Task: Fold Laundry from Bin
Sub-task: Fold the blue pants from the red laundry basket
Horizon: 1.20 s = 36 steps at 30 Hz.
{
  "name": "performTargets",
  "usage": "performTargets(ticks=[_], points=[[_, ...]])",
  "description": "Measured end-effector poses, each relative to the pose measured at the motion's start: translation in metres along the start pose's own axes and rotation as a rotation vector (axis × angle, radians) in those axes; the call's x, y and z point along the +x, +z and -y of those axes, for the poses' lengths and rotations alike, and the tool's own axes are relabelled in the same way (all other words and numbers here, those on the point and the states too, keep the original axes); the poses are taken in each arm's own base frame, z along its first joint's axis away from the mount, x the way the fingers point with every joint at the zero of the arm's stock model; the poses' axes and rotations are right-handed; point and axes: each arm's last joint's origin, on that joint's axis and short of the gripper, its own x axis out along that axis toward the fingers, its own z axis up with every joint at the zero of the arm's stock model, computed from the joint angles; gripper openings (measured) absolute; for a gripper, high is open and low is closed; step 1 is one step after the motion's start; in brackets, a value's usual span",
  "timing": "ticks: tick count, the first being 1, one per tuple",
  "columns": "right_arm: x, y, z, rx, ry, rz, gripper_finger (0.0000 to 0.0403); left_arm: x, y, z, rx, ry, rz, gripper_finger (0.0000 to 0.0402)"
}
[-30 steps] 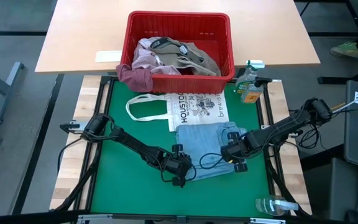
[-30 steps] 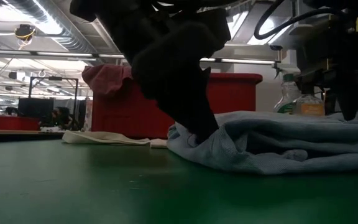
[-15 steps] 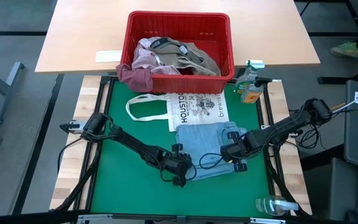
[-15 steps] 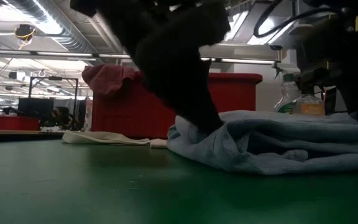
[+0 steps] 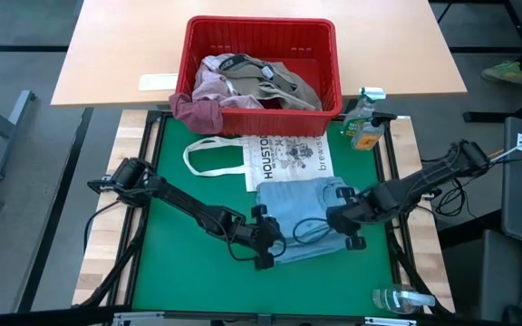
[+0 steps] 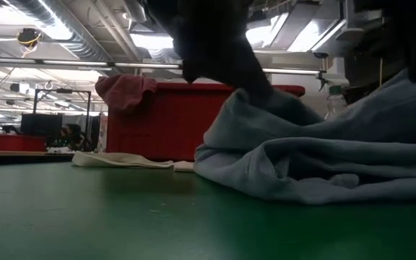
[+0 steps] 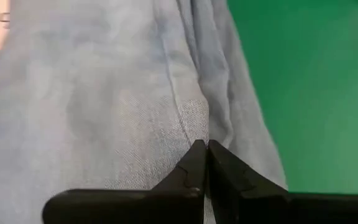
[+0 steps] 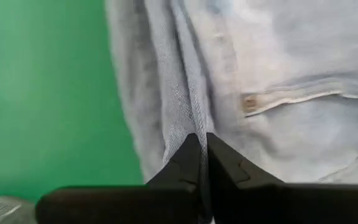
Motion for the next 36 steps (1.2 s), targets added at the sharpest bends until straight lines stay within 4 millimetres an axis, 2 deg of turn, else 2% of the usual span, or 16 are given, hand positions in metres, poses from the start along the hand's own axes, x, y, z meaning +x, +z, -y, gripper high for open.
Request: performTargets(ticks=[5,11,18,23,31,36], points=[[-0.005,-0.012,-0.022,-0.016,0.054,-0.017,0.0005,-0.002,0.004,0.009,-0.014,-0.102,0.038,0.0002],[-0.005,-0.023,-0.045,-0.06,0.062,-0.014,0.0018,-0.006,0.011,0.016,-0.032,-0.203,0.089,0.0002],[0.003,-0.03,-0.062,-0.097,0.105,0.046,0.0017,-0.003,0.002,0.029,-0.009,-0.324,0.041,0.0005],[0.013,-0.035,-0.065,-0.109,0.203,-0.009,0.0021,-0.002,-0.001,0.034,-0.001,-0.353,0.031,0.0012],[0.012,-0.035,-0.068,-0.089,0.297,-0.052,0.0022,-0.004,-0.002,0.038,0.009,-0.392,0.02,0.0031],[0.012,-0.036,-0.068,-0.044,0.296,-0.061,0.0053,-0.004,-0.003,0.038,0.008,-0.379,0.025,0.006]])
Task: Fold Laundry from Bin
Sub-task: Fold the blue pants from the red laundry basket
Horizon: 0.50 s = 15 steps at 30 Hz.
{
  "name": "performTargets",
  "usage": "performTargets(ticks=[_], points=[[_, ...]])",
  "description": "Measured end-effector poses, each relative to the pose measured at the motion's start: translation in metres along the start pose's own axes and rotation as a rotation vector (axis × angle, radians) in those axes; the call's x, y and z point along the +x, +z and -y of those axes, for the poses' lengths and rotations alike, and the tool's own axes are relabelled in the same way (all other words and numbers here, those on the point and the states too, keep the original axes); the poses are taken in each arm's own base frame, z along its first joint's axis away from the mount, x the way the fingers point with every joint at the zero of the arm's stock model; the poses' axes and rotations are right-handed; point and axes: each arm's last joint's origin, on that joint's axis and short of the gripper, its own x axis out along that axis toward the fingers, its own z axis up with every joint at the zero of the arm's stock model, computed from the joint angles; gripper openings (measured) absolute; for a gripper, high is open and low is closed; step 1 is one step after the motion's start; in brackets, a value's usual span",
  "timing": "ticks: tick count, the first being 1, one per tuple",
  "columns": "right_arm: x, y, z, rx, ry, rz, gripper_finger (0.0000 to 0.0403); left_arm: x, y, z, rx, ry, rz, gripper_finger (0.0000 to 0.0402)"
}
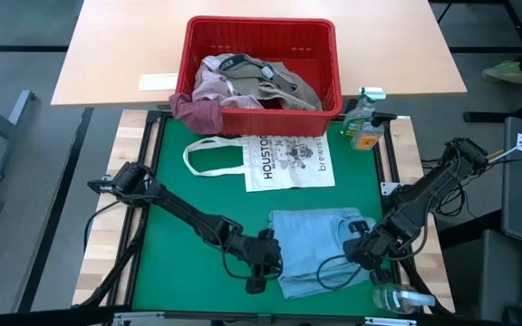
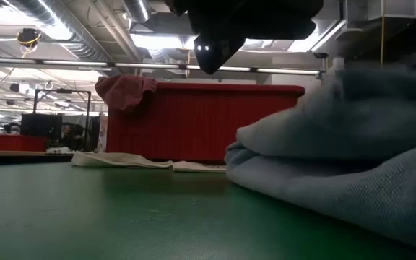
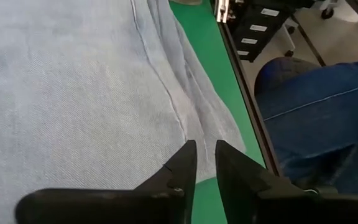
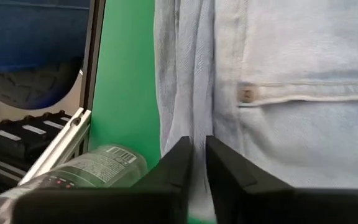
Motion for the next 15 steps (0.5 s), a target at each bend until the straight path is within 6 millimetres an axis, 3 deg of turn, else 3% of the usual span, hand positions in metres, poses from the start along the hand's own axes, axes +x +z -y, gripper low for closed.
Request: performTargets(ticks=[8,15], points=[[0.0,0.0,0.001,0.047,-0.019,0.004,0.0144,0.0,0.002,-0.004,0.01,0.072,0.029,0.0101],[0.002,0.001,0.005,-0.022,-0.123,0.069,0.0156,0.0,0.008,-0.02,0.049,0.163,0.056,0.0101]])
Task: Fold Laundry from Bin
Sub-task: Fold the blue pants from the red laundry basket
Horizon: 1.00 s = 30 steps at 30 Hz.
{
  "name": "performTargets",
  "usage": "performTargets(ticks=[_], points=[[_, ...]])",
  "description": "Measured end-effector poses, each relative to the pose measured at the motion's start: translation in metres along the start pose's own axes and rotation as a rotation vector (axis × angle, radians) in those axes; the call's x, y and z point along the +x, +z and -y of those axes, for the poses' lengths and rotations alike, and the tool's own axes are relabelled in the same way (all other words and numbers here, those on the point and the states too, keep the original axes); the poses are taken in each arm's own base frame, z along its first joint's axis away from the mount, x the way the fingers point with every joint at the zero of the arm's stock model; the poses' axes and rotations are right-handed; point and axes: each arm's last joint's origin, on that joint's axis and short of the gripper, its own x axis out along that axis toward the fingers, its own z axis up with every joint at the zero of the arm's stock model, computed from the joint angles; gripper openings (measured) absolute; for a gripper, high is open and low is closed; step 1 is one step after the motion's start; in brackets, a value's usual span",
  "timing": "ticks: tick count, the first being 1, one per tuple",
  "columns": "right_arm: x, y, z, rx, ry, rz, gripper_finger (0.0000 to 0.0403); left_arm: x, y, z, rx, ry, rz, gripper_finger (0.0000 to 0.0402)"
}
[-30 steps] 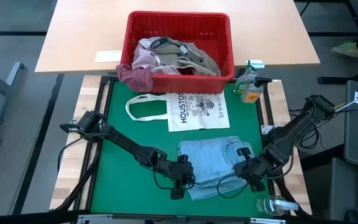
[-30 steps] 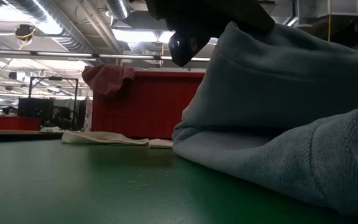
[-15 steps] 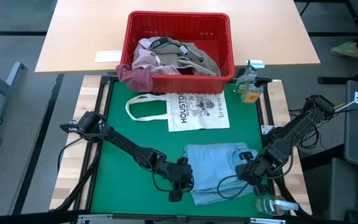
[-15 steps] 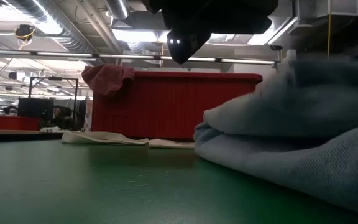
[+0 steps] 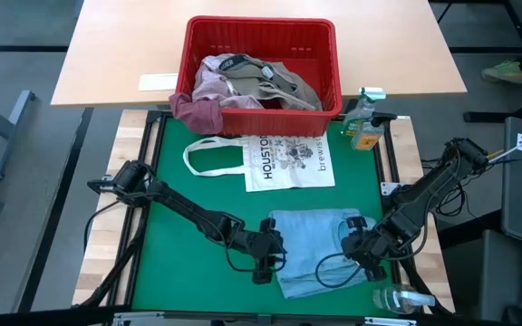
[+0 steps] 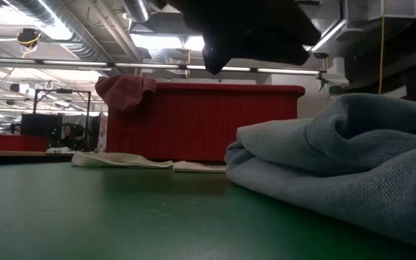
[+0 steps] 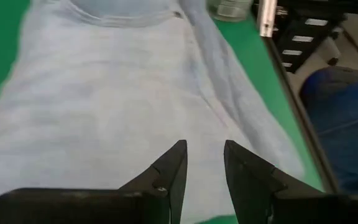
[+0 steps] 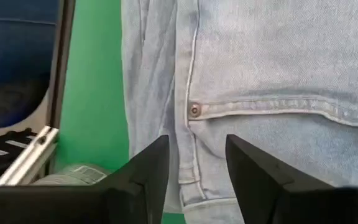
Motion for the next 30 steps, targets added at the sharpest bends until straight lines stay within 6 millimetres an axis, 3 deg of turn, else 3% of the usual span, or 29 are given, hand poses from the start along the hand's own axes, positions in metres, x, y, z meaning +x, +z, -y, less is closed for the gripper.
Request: performTargets(ticks=[7,12,20,24,30], points=[[0.03,-0.023,0.018,-0.007,-0.096,-0.081,0.015,0.008,-0.001,-0.023,-0.002,0.094,-0.032,0.01],[0.053,-0.037,0.031,-0.007,-0.152,-0.065,0.015,0.028,-0.02,-0.038,-0.004,0.139,-0.115,0.01],[0.063,-0.035,0.056,0.042,-0.204,-0.038,0.015,0.041,-0.028,-0.068,-0.032,0.203,-0.183,0.01],[0.058,-0.025,0.073,0.054,-0.251,-0.025,0.015,0.028,-0.018,-0.084,-0.05,0.24,-0.209,0.01],[0.044,-0.008,0.089,0.038,-0.218,-0.037,0.015,-0.018,0.01,-0.101,-0.002,0.297,-0.233,0.01]])
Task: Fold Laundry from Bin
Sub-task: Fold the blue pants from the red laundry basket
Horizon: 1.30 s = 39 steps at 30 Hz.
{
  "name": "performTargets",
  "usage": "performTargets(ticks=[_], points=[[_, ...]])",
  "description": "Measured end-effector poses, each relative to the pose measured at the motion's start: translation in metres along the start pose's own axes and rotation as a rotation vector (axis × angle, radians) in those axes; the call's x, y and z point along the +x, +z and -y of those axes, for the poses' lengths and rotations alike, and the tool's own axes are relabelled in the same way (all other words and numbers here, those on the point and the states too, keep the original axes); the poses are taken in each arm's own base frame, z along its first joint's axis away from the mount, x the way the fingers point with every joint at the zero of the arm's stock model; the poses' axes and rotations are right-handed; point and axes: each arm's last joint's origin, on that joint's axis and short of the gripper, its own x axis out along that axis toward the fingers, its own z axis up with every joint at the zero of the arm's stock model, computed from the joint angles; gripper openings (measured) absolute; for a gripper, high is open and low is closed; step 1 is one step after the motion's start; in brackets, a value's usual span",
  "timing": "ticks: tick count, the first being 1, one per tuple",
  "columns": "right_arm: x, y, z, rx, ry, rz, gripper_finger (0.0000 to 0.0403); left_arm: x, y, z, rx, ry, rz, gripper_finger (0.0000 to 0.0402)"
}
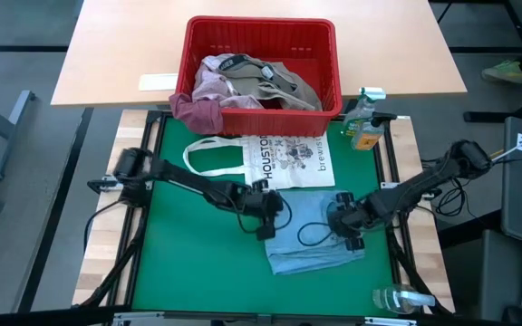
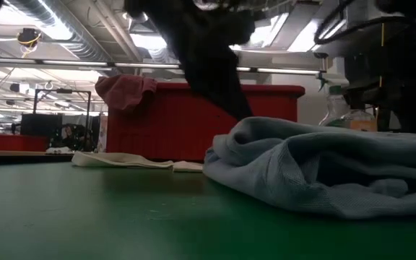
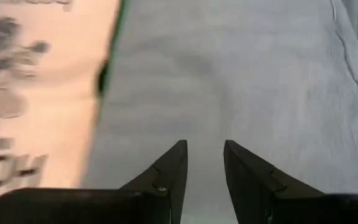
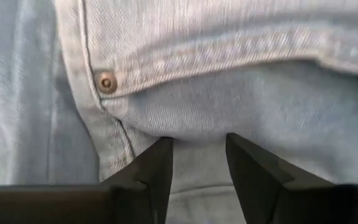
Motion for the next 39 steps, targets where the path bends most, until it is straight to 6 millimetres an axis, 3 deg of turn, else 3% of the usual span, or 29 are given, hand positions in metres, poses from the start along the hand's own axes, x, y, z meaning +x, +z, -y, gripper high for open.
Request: performTargets(ticks=[5,10,16,23,31,39], points=[[-0.014,0.016,0.009,-0.047,0.014,0.05,0.015,-0.048,0.012,-0.031,-0.014,0.108,0.009,0.01],[-0.031,0.032,0.012,-0.07,0.018,0.11,0.015,-0.101,0.01,-0.066,-0.066,0.309,-0.024,0.01],[-0.046,0.043,0.009,-0.105,0.028,0.171,0.015,-0.139,-0.004,-0.097,-0.168,0.538,-0.087,0.01],[-0.047,0.035,0.009,-0.071,0.077,0.068,0.015,-0.14,-0.014,-0.111,-0.267,0.567,-0.18,0.01],[-0.048,0.011,0.007,0.135,0.267,-0.232,0.015,-0.138,-0.014,-0.109,-0.286,0.522,-0.192,0.01],[-0.05,0.004,0.008,0.148,0.274,-0.313,0.015,-0.137,-0.011,-0.102,-0.281,0.493,-0.159,0.01]])
